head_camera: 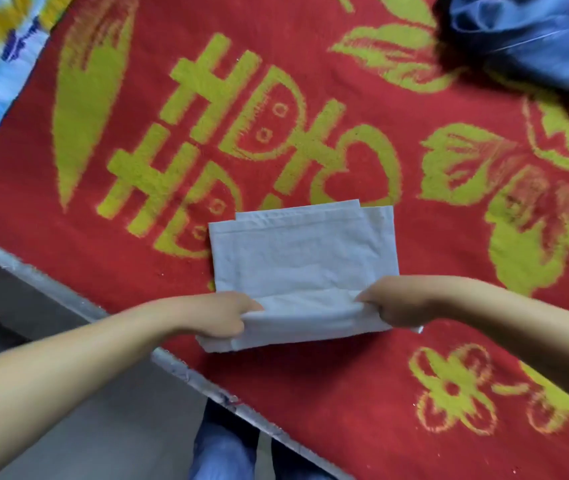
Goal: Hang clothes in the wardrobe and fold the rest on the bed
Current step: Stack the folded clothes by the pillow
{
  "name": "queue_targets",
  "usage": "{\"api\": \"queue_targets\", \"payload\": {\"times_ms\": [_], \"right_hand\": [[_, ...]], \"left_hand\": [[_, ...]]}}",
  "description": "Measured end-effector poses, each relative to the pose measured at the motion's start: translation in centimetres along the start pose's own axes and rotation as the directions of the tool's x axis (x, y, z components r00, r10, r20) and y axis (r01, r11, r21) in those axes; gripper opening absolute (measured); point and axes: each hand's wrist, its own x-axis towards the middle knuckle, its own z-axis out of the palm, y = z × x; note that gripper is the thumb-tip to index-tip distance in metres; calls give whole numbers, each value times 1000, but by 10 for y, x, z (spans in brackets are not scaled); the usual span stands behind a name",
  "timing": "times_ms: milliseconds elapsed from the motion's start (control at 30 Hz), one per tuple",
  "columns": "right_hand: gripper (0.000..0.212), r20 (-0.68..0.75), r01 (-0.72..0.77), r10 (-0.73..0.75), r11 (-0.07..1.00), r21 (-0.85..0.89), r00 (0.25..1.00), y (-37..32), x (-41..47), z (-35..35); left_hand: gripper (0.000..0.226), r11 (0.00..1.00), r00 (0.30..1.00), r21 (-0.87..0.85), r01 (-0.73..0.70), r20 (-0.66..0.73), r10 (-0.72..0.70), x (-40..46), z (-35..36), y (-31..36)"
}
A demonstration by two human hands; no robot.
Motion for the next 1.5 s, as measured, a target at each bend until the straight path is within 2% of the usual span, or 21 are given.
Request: {"api": "queue_targets", "payload": {"times_ms": [33, 100, 133, 200, 333, 367, 433, 500, 567, 633, 733, 867, 933, 967, 1033, 1067, 1100, 1167, 1300, 1400, 1500], "right_hand": [[28, -72, -23, 20, 999, -41, 997, 6, -1, -23], [21, -316, -61, 37, 996, -66, 948, 23, 4, -66], [16, -464, -65, 41, 997, -38, 885, 34, 10, -83], [26, -664, -66, 88, 996, 58, 742, 52, 26, -107], [56, -717, -224, 253, 965, 138, 649, 55, 71, -103], [57, -733, -272, 276, 954, 129, 621, 47, 81, -92], [55, -804, -268, 231, 959, 94, 548, 26, 101, -63], [54, -841, -166, 120, 985, 36, 528, 2, 116, -35], [53, -841, -111, 63, 994, 3, 538, -8, 131, -17], [54, -845, -154, 168, 983, 103, 508, 7, 141, -13], [57, -824, -277, 310, 941, 195, 474, 55, 139, -9], [58, -758, -377, 454, 879, 293, 469, 83, 116, 6], [58, -776, -379, 450, 878, 293, 442, 72, 106, 13], [60, -805, -346, 386, 907, 241, 451, 62, 101, 17], [71, -845, -226, 160, 973, 48, 510, 36, 96, 29], [77, -848, -173, 49, 984, -50, 528, 23, 98, 38], [84, -834, -143, -17, 983, -114, 552, 11, 102, 47], [95, -799, -157, 0, 981, -118, 601, -6, 112, 57], [88, -821, -232, 135, 973, 4, 555, -7, 129, 42], [76, -794, -271, 165, 963, 0, 585, -4, 129, 20], [61, -748, -257, 177, 966, 10, 639, -6, 113, -4]], "left_hand": [[23, 1000, 996, 2, 8, -85, -8, -3, -22, -6], [13, 1000, 950, -5, 30, -311, -30, -2, -68, -21], [12, 999, 908, -36, 34, -417, -46, 2, -89, -28], [23, 996, 822, -74, 55, -563, -87, 16, -121, -43], [60, 941, 643, -84, 328, -710, -287, 55, -129, -45], [65, 929, 591, -45, 367, -760, -270, 64, -118, -39], [67, 934, 520, 81, 349, -846, -121, 83, -82, -23], [66, 943, 516, 172, 286, -856, 0, 99, -42, -3], [65, 945, 539, 161, 286, -842, -20, 116, -16, 1], [66, 934, 513, 78, 347, -850, -120, 129, -12, -14], [68, 903, 381, -180, 391, -861, -337, 132, -21, -43], [70, 793, 320, -481, 375, -736, -597, 118, -29, -58], [73, 795, 283, -496, 349, -753, -594, 107, -21, -55], [73, 860, 280, -373, 349, -834, -475, 102, -12, -50], [77, 954, 348, 20, 300, -933, -90, 97, 15, -35], [82, 944, 405, 192, 269, -912, 70, 97, 31, -27], [91, 918, 477, 297, 262, -867, 144, 97, 46, -20], [105, 896, 582, 322, 306, -808, 92, 101, 66, -16], [115, 872, 597, 278, 402, -802, -20, 118, 53, -14], [105, 872, 652, 223, 436, -746, -136, 121, 31, -9], [88, 919, 725, 167, 357, -670, -160, 103, 10, 0]]}}
